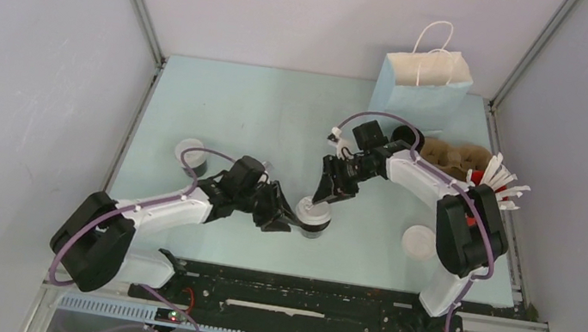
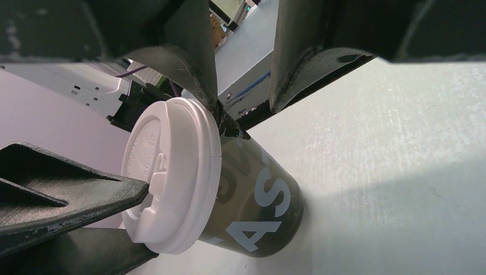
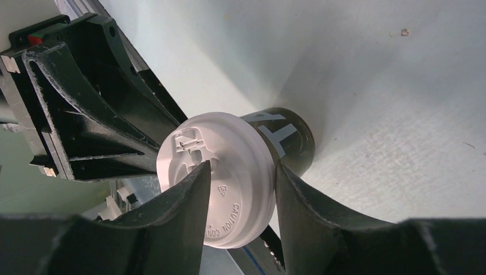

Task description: Pack the takeout coffee

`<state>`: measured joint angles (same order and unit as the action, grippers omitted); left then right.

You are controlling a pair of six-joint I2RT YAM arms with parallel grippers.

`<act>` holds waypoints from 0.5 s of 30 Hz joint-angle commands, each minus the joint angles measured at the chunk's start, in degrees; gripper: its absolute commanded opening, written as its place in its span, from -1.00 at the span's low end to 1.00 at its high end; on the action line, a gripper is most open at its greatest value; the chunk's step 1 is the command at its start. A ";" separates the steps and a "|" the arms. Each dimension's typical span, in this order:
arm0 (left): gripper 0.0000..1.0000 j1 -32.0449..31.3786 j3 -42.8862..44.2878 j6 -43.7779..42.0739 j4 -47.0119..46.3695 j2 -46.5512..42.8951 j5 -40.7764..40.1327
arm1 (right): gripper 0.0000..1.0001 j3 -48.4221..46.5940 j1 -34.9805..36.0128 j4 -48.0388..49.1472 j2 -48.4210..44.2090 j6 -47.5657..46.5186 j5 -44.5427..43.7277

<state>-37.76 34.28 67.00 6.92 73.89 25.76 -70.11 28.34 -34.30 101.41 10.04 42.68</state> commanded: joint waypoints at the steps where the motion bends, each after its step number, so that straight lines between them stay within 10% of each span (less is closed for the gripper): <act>1: -0.14 -0.38 1.91 -1.41 -0.77 0.76 -0.47 | 0.03 -1.71 0.88 -1.28 -2.65 -1.87 -1.20; 15: 0.01 -0.28 6.49 -6.27 7.12 -4.25 -3.00 | 0.05 3.03 0.96 1.45 -8.99 -1.76 -5.44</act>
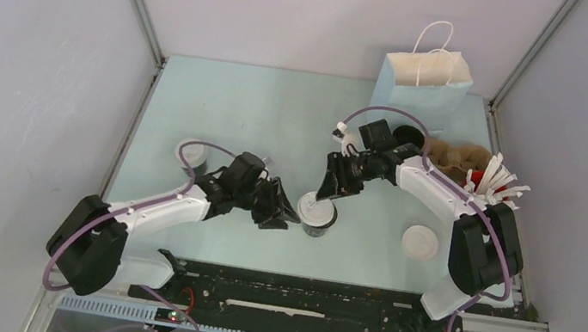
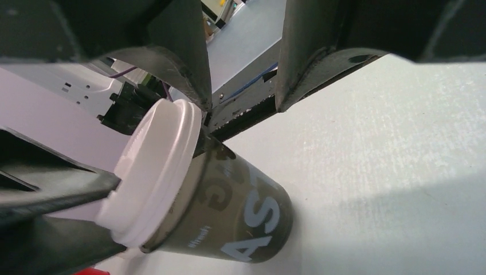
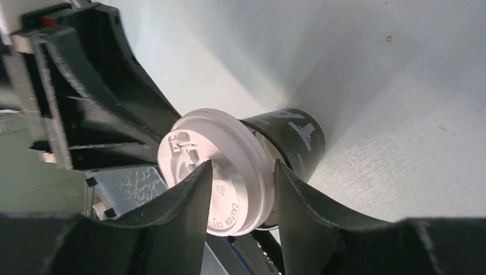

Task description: Pack the takeout coffee

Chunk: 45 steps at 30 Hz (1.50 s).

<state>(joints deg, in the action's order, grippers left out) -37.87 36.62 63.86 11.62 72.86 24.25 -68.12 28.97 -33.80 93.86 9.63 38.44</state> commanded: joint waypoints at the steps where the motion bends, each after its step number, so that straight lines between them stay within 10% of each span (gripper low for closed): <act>1: 0.05 -0.19 4.61 -3.61 3.00 -3.79 -1.61 | 0.05 1.21 0.30 0.98 -1.49 -1.36 -1.36; 24: 0.29 -0.06 13.45 -7.21 3.96 3.78 1.15 | 0.04 3.30 0.90 1.28 -5.61 0.66 -7.09; 45: 0.08 -0.06 15.61 -6.47 3.68 5.78 1.37 | 0.50 11.62 -3.04 0.98 -9.34 10.35 0.36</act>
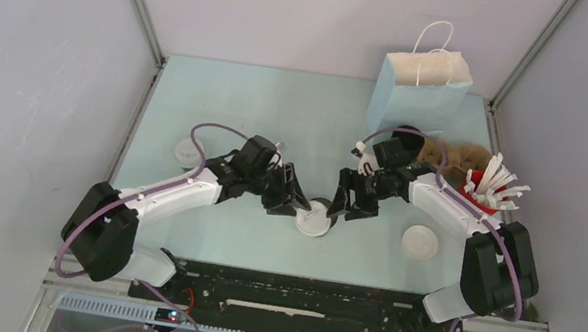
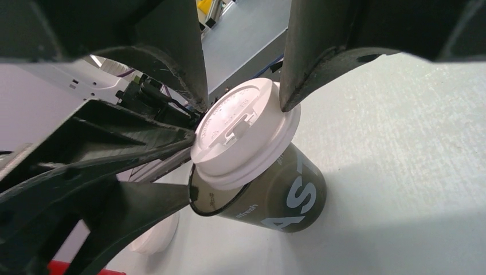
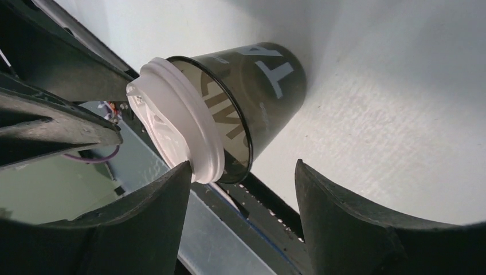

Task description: Pack the takeout coffee

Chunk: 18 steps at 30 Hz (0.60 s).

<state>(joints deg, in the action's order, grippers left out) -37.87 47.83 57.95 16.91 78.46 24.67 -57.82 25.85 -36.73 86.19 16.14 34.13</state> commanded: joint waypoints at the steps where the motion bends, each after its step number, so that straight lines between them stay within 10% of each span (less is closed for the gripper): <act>1: 0.08 -0.07 4.79 -0.49 -1.63 0.19 0.92 | 0.49 1.64 0.09 4.55 -1.72 4.48 4.97; 18: 0.09 -0.03 6.90 -1.28 0.72 0.06 -1.20 | 0.21 2.27 0.43 6.15 -1.86 7.40 0.52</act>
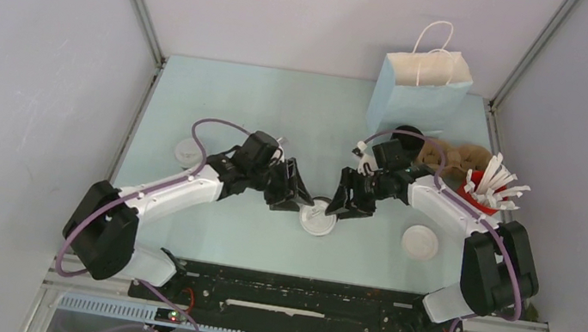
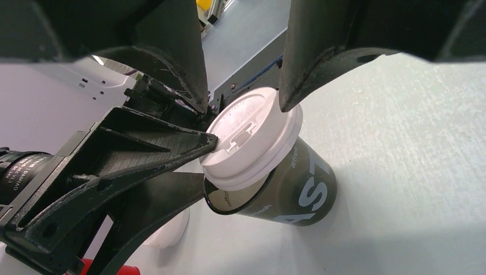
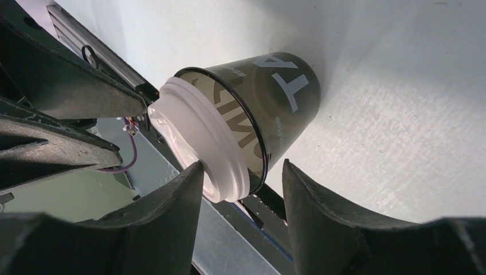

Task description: Pack the takeout coffee

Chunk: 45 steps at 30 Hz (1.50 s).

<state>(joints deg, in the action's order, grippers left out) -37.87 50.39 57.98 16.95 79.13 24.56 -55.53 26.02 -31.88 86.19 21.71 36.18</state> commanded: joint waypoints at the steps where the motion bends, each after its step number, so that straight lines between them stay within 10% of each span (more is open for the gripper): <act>1: 0.12 -0.08 4.26 -1.63 1.46 -1.18 -1.56 | 0.19 -0.10 0.26 1.29 -1.82 2.02 -1.59; 18: 0.31 -1.72 -3.88 1.21 -3.40 -1.97 3.71 | 0.12 -0.09 0.17 4.39 -2.27 6.73 -3.40; 45: -0.11 -1.81 5.38 -0.39 -1.68 3.66 1.19 | 0.29 -0.09 1.40 2.10 -4.77 8.66 -6.17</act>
<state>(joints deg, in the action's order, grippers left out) -39.53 51.51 58.43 15.81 82.94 26.83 -55.53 26.81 -29.19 83.22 30.20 31.70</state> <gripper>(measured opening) 0.448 0.633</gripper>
